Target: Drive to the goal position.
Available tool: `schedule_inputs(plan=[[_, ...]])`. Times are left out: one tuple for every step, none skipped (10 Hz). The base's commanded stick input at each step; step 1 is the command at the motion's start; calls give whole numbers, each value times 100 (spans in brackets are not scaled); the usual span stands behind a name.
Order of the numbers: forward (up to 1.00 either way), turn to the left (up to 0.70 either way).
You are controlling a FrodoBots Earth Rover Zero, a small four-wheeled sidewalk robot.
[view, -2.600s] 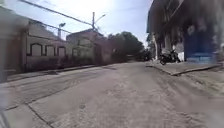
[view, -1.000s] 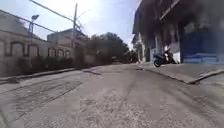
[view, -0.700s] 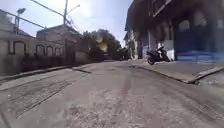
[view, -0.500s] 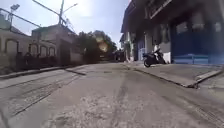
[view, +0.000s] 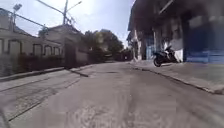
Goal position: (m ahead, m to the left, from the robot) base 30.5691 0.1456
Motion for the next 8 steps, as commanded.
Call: schedule_inputs(plan=[[100,-31],[100,-31],[100,-31],[100,-31],[100,-31],[100,-31],[100,-31],[100,-31]])
